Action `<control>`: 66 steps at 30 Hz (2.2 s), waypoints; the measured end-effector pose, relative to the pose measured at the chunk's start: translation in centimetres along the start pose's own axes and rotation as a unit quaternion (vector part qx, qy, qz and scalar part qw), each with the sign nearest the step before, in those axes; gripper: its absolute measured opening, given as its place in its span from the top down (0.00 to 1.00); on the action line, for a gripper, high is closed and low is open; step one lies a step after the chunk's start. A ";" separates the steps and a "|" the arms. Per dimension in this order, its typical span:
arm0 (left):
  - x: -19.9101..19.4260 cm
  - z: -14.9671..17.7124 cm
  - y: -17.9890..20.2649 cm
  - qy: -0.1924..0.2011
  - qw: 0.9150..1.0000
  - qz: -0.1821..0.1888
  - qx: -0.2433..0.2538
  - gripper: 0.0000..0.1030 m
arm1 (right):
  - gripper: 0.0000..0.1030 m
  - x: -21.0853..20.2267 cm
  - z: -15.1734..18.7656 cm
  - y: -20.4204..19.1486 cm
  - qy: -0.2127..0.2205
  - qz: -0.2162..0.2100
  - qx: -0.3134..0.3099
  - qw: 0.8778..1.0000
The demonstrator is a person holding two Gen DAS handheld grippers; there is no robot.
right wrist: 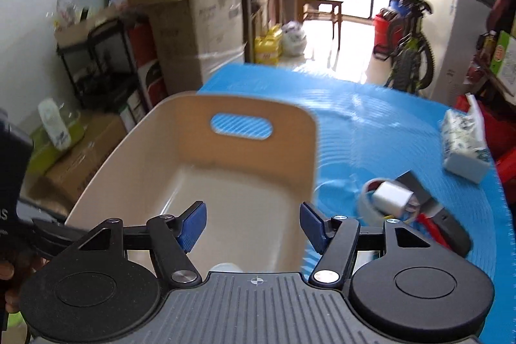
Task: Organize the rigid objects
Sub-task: 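Carry the pill bottle into the basket with the right tool and release, then grasp the green round tin with the right tool, then lower the green tin into the basket with the right tool and release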
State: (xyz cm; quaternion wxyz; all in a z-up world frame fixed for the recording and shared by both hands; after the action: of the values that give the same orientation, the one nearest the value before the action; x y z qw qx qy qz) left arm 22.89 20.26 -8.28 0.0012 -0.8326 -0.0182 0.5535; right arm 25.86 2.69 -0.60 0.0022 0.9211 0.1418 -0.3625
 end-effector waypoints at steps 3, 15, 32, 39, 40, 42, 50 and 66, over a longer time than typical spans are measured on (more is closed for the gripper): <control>0.0 0.0 0.1 0.000 1.000 0.000 -0.001 0.96 | 0.31 -1.2 -0.6 3.2 0.021 0.029 0.015 0.999; 0.0 0.0 0.1 0.000 1.000 0.000 -0.002 0.96 | 0.31 2.3 3.7 12.3 -0.023 0.092 0.058 0.994; 0.0 0.0 0.1 0.000 1.000 -0.001 -0.001 0.96 | 0.63 5.9 6.8 10.4 -0.067 0.078 0.036 0.994; 0.0 0.0 0.1 0.000 1.000 -0.001 -0.002 0.96 | 0.73 5.9 7.3 9.8 -0.062 0.073 0.033 0.995; 0.0 0.0 0.1 0.000 1.000 -0.001 -0.002 0.96 | 0.73 5.8 7.2 9.7 -0.059 0.077 0.033 0.995; 0.0 0.0 0.1 0.000 1.000 -0.001 -0.002 0.96 | 0.73 5.2 6.9 9.7 -0.048 0.081 0.035 0.995; 0.0 0.0 0.1 0.000 1.000 -0.001 -0.002 0.96 | 0.73 1.4 3.7 8.9 0.008 0.088 0.030 0.996; 0.0 0.0 0.1 0.001 1.000 0.000 -0.002 0.97 | 0.73 1.2 -1.4 -3.6 0.034 -0.030 -0.042 0.998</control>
State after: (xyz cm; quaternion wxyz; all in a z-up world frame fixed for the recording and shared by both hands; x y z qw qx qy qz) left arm 22.87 20.13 -8.26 -0.0007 -0.8331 -0.0197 0.5527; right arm 26.71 6.59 -0.04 0.0249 0.9273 0.1845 -0.3249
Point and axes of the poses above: each gripper's, at about its wrist camera, not at the fingertips, and x roughly the way its jaws point, y to its right, z to its underside, the point moved 4 cm from there along x, roughly the way its jaws point, and after that the axes turned 3 degrees about x, right-handed, at the moved point
